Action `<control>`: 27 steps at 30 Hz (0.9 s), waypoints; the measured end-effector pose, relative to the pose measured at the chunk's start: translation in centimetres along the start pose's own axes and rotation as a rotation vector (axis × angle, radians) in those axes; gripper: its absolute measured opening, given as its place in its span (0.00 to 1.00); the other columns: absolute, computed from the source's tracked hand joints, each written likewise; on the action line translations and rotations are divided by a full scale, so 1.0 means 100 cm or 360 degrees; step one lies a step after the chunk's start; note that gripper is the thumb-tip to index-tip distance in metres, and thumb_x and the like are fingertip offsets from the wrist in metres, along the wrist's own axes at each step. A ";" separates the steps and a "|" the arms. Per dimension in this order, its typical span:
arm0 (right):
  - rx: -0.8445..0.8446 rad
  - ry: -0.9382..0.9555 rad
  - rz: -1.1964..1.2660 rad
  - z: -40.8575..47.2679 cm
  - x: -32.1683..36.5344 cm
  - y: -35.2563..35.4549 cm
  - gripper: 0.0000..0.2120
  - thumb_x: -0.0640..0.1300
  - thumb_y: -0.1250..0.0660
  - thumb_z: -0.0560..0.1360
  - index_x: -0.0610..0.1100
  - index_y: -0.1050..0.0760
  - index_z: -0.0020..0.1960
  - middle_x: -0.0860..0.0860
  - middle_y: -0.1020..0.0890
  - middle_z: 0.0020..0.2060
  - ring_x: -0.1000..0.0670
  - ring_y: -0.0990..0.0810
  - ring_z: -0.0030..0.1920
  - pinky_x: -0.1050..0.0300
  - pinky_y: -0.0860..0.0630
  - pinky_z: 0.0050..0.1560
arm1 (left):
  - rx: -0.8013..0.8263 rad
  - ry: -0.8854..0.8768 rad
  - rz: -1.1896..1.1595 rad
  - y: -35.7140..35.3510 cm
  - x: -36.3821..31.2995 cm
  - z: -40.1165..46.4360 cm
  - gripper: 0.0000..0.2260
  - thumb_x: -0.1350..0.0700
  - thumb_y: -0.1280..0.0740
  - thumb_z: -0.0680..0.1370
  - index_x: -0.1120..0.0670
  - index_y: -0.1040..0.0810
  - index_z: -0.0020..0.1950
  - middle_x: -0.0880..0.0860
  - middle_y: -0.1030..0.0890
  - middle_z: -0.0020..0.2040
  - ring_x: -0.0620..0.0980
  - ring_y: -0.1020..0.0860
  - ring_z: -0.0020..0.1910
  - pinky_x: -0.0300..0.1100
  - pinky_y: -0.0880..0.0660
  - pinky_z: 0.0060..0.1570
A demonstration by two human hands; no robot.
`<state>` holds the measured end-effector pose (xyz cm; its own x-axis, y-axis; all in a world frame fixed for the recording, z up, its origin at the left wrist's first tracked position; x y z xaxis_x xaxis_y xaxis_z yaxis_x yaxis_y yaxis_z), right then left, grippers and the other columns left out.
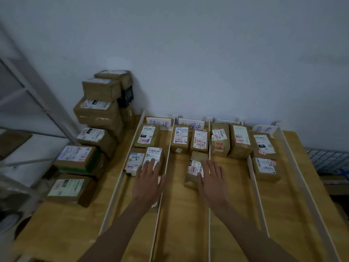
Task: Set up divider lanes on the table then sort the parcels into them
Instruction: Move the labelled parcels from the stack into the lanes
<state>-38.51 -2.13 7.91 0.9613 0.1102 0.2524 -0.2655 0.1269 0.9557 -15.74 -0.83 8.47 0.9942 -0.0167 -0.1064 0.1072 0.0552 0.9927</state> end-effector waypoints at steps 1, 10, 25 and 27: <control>-0.0019 0.0042 0.0005 -0.008 0.007 0.003 0.27 0.53 0.56 0.81 0.46 0.33 0.74 0.45 0.27 0.70 0.44 0.32 0.73 0.42 0.38 0.75 | -0.0012 0.0024 0.0007 0.005 0.005 -0.013 0.31 0.40 0.57 0.80 0.53 0.32 0.75 0.56 0.33 0.76 0.56 0.36 0.75 0.55 0.40 0.74; -0.0104 0.0310 0.0097 -0.069 0.086 0.019 0.24 0.50 0.51 0.80 0.42 0.31 0.71 0.44 0.25 0.67 0.44 0.28 0.69 0.44 0.33 0.72 | -0.0098 0.0276 0.0065 0.039 0.065 -0.118 0.29 0.40 0.57 0.83 0.53 0.29 0.73 0.56 0.27 0.71 0.57 0.30 0.71 0.56 0.32 0.69; -0.0119 0.0505 0.0172 -0.056 0.263 -0.007 0.21 0.50 0.47 0.81 0.45 0.29 0.70 0.47 0.24 0.67 0.46 0.27 0.68 0.44 0.31 0.70 | -0.0187 0.0427 0.0046 0.084 0.228 -0.143 0.32 0.38 0.62 0.80 0.51 0.38 0.78 0.54 0.37 0.78 0.53 0.41 0.78 0.53 0.47 0.77; -0.0142 0.0483 0.0185 -0.047 0.287 -0.010 0.19 0.49 0.46 0.81 0.46 0.29 0.69 0.47 0.24 0.65 0.46 0.26 0.66 0.47 0.30 0.68 | -0.0212 0.0391 0.0037 0.092 0.254 -0.133 0.32 0.39 0.60 0.80 0.52 0.35 0.77 0.54 0.34 0.77 0.54 0.38 0.76 0.52 0.46 0.76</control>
<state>-11.02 5.51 13.49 0.8622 0.4159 0.2893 -0.3901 0.1808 0.9029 10.68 12.57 14.11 0.9675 0.2276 -0.1104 0.0687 0.1837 0.9806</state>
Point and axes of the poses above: each hand's wrist, its own z-axis towards the middle knuckle, its own y-axis out of the back of the hand, x = y × z, the point moved 1 cm from there along z, towards the middle knuckle
